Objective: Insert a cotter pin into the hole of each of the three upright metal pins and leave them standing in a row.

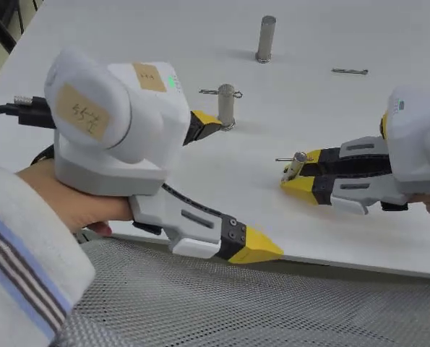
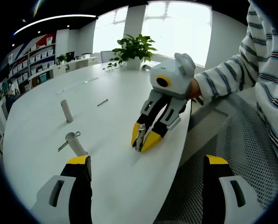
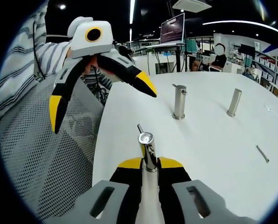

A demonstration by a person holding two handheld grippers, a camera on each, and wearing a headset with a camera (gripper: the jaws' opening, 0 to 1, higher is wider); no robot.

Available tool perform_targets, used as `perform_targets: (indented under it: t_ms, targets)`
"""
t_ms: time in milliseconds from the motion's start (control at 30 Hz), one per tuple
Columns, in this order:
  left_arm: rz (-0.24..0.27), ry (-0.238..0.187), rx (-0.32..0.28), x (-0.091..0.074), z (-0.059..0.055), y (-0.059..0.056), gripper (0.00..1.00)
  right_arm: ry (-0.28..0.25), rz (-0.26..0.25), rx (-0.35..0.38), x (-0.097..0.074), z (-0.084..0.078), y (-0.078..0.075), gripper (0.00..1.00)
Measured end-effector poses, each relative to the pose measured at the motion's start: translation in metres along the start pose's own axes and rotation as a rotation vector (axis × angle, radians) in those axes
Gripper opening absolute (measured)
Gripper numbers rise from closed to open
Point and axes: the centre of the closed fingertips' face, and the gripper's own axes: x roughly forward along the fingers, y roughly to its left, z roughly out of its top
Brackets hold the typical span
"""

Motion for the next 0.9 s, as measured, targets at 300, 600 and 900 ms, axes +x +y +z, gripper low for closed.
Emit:
perform_targets:
  t_ms: [300, 600, 900]
  targets:
    - [-0.015, 0.046, 0.016, 0.0, -0.009, -0.003, 0.99, -0.011, -0.003, -0.015, 0.001, 0.0, -0.001, 0.05]
    - [-0.016, 0.064, 0.026, 0.0, -0.014, -0.003, 0.99, -0.009, -0.024, -0.091, 0.0, -0.001, -0.001, 0.04]
    - [-0.002, 0.075, 0.03, -0.002, -0.014, 0.0, 0.99, -0.079, -0.153, -0.056, -0.007, 0.017, -0.038, 0.04]
